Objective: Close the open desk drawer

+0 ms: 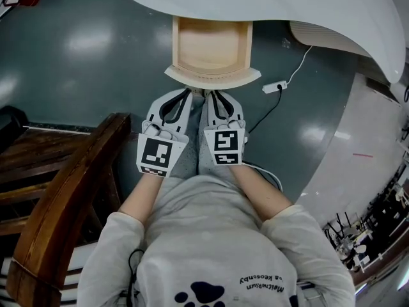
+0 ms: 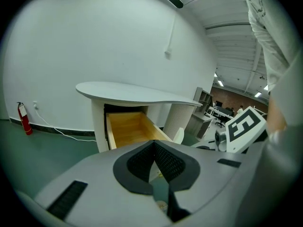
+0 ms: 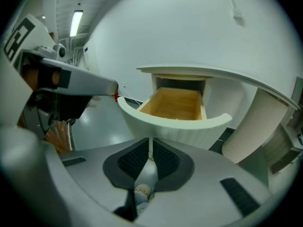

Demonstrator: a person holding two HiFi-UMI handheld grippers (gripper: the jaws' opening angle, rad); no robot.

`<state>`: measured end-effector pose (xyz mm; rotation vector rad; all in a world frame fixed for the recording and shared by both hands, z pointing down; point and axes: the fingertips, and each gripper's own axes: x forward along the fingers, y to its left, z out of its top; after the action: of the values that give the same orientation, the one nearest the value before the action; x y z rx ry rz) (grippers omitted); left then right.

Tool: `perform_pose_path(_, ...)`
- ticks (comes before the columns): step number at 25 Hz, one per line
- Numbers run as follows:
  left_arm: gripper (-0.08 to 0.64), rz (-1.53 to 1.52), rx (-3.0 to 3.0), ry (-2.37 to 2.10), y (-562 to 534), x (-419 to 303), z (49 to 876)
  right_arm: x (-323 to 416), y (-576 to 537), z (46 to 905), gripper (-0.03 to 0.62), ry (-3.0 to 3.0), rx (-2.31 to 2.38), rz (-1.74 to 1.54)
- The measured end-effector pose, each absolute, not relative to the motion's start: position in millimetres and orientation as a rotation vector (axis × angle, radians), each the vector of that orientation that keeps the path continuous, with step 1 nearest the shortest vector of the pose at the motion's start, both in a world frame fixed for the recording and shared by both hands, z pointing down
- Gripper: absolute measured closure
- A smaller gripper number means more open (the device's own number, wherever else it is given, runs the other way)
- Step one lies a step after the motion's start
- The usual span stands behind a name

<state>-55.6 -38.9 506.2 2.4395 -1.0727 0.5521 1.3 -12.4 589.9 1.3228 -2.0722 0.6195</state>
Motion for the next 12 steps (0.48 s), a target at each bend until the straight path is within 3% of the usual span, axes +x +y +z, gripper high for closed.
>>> perform_pose_path(6,0.551,0.588,2.412,-1.035,-33.5,-56.2,522.5,-2.9,-11.0,615.5,0.570,-1.991,1.313,0.737)
perform_pose_path(9,0.551,0.603,2.394,-1.032,-33.2,-57.6,528.5,-3.8,-15.1,623.8,0.509,-1.963,1.296,0.781)
perform_pose_path(12,0.551,0.609,2.390,-1.019,-33.6,-57.2,530.9,-3.7,-16.6,632.6,0.506,-1.927,1.284,0.822)
